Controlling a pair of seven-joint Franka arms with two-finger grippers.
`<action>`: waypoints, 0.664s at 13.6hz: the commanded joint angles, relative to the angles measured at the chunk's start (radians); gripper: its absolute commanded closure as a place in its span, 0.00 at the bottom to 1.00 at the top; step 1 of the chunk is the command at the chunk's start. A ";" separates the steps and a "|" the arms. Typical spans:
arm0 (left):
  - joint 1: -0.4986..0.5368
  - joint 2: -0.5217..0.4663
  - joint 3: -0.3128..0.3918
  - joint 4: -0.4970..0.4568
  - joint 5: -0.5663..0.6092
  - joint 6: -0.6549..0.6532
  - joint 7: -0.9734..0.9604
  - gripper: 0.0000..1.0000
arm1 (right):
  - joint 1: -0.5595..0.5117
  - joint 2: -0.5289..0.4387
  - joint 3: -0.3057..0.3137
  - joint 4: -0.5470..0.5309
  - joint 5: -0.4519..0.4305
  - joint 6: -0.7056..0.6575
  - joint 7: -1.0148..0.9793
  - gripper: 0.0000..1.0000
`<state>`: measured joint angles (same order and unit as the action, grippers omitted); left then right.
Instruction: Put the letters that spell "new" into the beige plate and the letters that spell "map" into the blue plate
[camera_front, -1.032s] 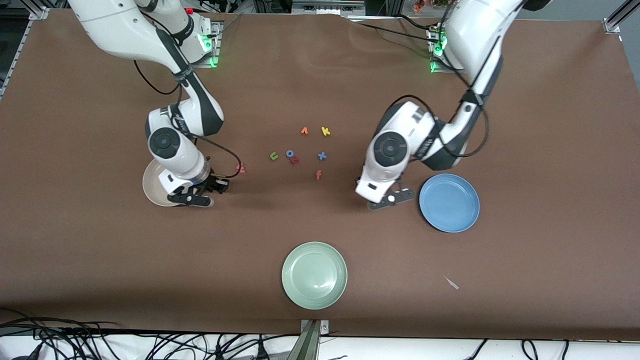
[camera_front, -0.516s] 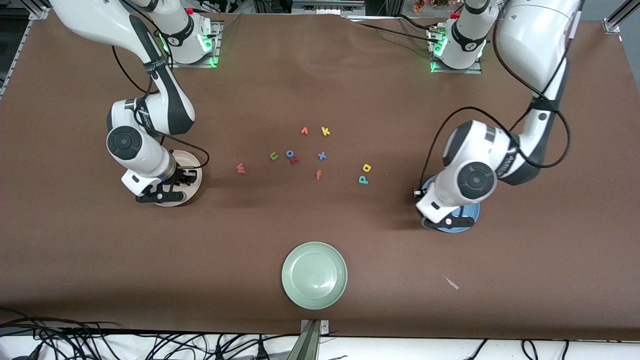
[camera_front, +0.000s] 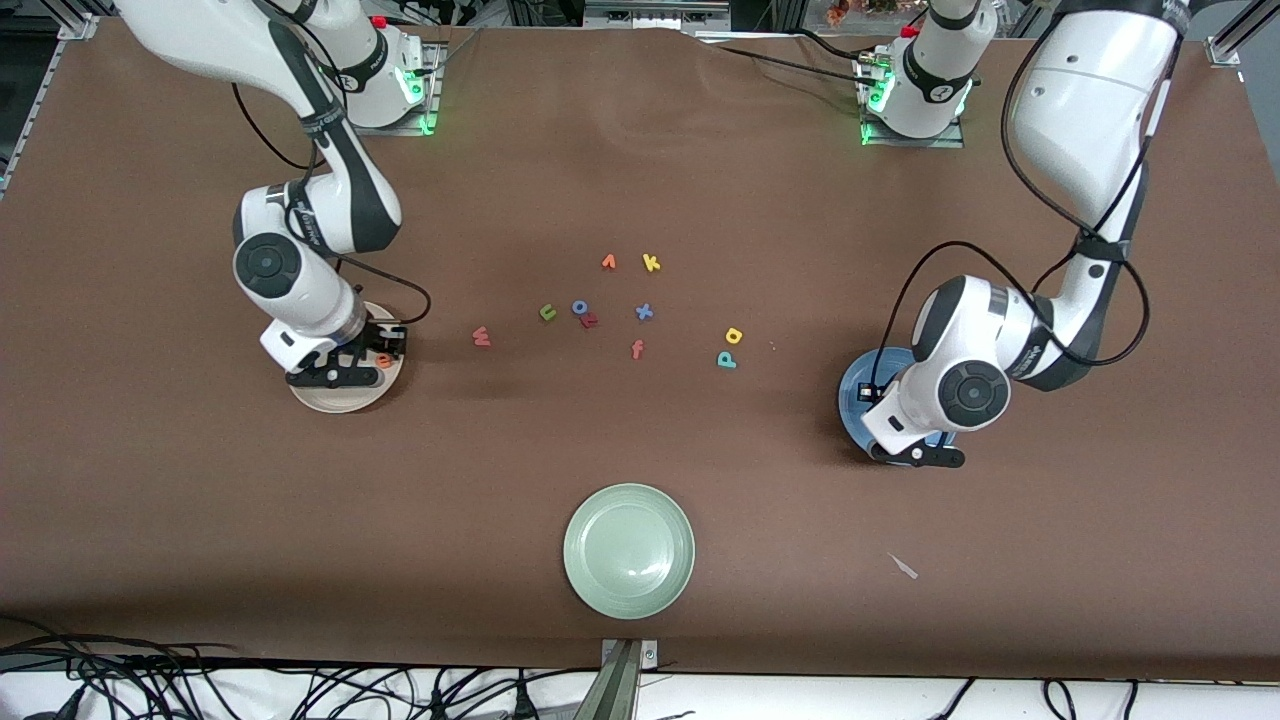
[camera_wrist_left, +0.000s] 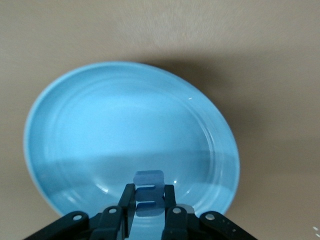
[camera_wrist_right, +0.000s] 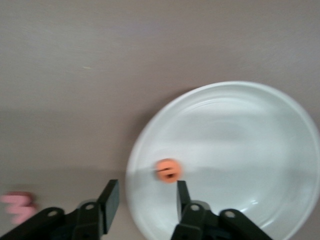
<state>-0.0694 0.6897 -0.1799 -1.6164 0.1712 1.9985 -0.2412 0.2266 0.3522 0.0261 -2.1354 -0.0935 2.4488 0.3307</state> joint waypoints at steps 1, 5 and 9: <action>0.020 0.002 -0.012 0.001 0.033 0.005 0.010 0.00 | 0.020 -0.012 0.084 -0.005 0.000 -0.002 0.195 0.40; 0.007 -0.068 -0.024 0.015 0.018 -0.069 -0.001 0.00 | 0.082 0.039 0.092 -0.008 0.000 0.071 0.335 0.34; 0.007 -0.105 -0.130 0.018 0.001 -0.076 -0.048 0.00 | 0.112 0.068 0.092 -0.020 -0.003 0.123 0.347 0.33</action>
<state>-0.0612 0.6061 -0.2605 -1.5886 0.1712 1.9395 -0.2531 0.3329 0.4104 0.1208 -2.1388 -0.0936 2.5273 0.6632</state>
